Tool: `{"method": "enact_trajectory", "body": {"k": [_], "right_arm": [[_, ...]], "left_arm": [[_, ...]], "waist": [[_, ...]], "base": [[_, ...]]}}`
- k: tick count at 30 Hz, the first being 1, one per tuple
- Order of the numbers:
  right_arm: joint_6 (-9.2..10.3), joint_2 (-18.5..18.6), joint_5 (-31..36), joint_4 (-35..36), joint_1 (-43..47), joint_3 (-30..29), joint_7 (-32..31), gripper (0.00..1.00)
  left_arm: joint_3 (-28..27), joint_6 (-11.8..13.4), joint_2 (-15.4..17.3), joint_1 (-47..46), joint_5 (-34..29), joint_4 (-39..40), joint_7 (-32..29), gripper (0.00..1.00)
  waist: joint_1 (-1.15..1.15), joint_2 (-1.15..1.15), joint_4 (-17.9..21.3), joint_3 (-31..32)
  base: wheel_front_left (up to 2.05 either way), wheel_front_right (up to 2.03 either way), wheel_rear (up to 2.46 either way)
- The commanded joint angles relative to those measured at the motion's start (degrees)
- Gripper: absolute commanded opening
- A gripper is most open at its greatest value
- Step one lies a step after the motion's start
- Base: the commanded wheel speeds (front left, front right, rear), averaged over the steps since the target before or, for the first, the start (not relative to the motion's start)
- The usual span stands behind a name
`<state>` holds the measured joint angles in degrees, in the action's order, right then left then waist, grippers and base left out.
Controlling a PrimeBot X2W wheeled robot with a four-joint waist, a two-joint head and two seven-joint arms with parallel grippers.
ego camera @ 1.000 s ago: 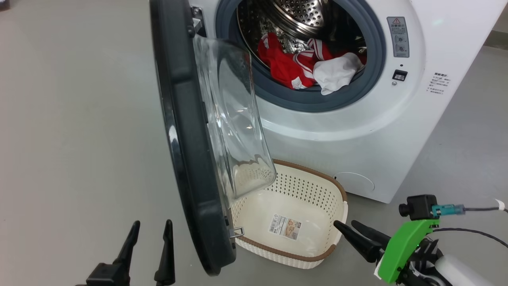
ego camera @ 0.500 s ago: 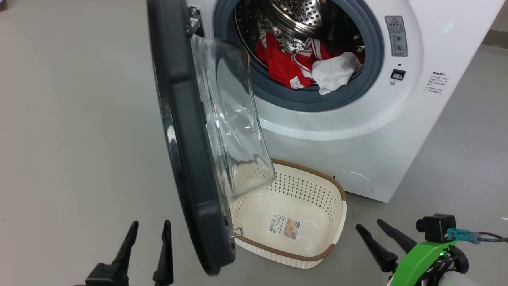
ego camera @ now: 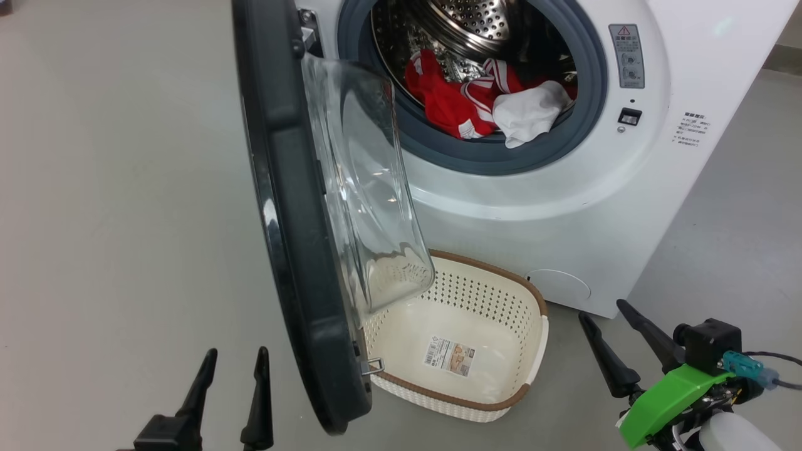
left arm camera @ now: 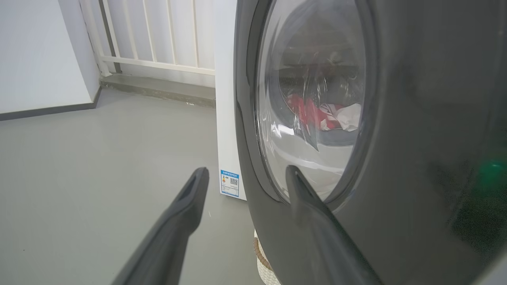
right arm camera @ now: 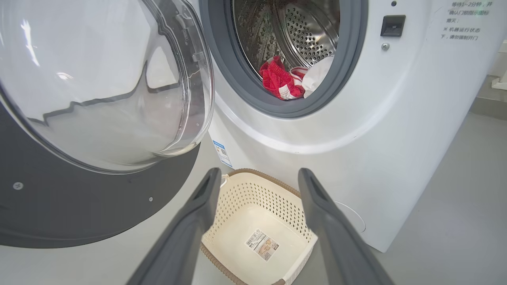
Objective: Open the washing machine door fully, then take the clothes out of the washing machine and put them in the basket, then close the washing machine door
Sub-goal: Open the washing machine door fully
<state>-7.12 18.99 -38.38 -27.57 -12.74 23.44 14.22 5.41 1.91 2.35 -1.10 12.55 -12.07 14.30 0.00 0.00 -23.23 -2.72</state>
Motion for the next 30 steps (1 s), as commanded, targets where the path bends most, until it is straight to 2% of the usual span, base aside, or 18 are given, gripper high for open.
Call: {"method": "enact_trajectory", "body": {"k": [1, 7, 11, 30], "right_arm": [[-0.36, -0.54, 3.68, 2.85, 1.63, -2.20, 0.77, 1.00], [-0.36, -3.87, 12.02, 7.75, 5.30, -9.97, 0.77, 1.00], [-0.36, -5.54, 15.07, 9.56, 6.93, -12.68, 0.77, 1.00], [-0.36, -7.87, 18.19, 9.98, 9.32, -15.66, 0.77, 1.00]], "left_arm": [[-2.03, -0.18, 0.53, -0.98, -0.41, 1.33, 0.70, 1.00], [-2.08, -0.04, 0.53, -1.05, -0.57, 1.79, 0.70, 1.00], [-2.17, -0.05, 0.53, -0.98, -0.72, 2.13, 0.70, 1.00], [-2.32, -0.14, 0.53, -0.54, -0.73, 1.93, 0.70, 1.00]], "waist": [[0.00, 0.00, -0.04, -0.11], [0.00, 0.00, -0.04, -0.21], [0.00, 0.00, 0.12, -0.17], [0.00, 0.00, 0.37, 0.52]], "base": [[0.00, 0.00, 0.00], [0.00, 0.00, 0.00], [0.00, 0.00, 0.00], [0.00, 0.00, 0.00]]}}
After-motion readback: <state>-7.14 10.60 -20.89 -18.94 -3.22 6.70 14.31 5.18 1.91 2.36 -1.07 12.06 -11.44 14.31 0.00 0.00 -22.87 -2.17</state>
